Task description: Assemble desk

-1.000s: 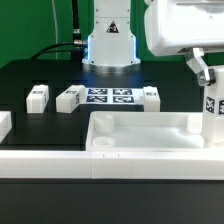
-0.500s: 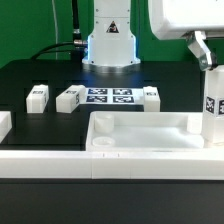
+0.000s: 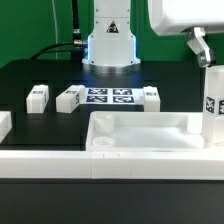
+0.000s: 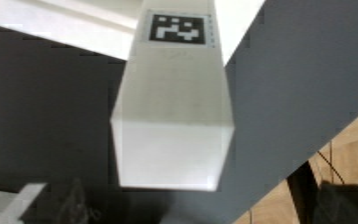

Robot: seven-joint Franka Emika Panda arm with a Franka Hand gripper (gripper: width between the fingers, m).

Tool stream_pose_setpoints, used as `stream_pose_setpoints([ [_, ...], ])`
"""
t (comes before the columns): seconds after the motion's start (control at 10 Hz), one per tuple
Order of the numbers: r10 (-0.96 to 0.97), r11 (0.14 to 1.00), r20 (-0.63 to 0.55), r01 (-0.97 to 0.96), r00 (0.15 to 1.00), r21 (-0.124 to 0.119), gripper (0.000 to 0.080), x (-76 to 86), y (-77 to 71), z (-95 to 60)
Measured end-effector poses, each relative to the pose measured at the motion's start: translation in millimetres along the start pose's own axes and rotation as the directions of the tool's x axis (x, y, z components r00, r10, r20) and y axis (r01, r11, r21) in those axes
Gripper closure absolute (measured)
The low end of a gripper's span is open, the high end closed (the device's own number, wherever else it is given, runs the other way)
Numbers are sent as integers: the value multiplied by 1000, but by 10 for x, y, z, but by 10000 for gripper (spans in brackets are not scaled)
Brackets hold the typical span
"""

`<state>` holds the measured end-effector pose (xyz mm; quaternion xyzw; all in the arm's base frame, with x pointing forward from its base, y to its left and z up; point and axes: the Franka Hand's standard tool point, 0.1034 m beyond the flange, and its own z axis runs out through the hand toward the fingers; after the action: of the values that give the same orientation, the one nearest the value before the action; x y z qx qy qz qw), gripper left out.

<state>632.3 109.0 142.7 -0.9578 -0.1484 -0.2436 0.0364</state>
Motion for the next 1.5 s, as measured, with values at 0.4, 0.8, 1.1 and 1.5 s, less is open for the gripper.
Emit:
stream_pose_setpoints([
  [0.4, 8, 998, 244, -22, 970, 56, 150, -33, -7, 75],
  [0.8, -2, 993, 465, -53, 885, 106, 150, -96, 3, 155],
  [1.1, 0, 993, 461, -54, 887, 104, 150, -118, 44, 182],
  [1.5, -14, 993, 460, -42, 888, 111, 272, -127, 51, 193],
])
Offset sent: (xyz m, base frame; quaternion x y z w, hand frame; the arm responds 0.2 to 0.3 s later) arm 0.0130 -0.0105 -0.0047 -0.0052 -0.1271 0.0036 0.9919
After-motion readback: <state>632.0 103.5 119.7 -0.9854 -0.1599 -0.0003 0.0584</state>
